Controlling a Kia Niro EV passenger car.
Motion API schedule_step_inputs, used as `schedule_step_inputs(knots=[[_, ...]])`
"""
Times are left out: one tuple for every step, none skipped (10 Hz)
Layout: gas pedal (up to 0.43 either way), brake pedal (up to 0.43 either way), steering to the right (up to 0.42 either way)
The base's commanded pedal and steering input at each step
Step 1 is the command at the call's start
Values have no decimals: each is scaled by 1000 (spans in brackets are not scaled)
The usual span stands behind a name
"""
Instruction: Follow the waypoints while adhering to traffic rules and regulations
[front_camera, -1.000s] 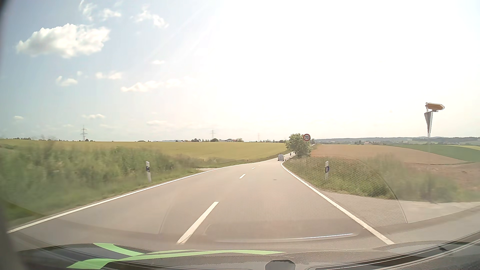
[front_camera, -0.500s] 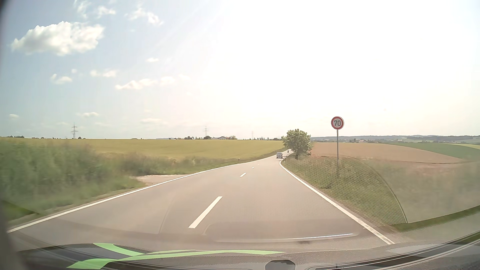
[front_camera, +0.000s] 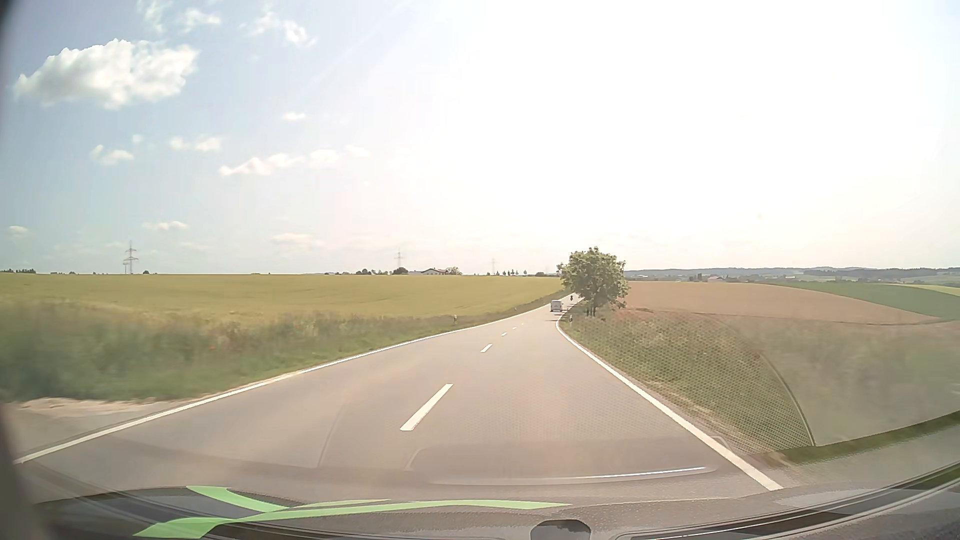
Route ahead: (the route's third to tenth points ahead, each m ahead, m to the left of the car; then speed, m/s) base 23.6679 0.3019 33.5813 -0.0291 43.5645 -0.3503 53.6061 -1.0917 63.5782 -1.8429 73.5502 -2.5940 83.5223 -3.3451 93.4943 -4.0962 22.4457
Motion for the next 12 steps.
schedule_step_inputs(knots=[[0, 0, 9], [0, 0, 9], [0, 0, 9], [0, 0, 9], [0, 0, 9], [0, 0, 9], [8, 0, 9], [39, 0, 9], [47, 0, 9], [59, 0, 9], [79, 0, 8], [110, 0, 8]])
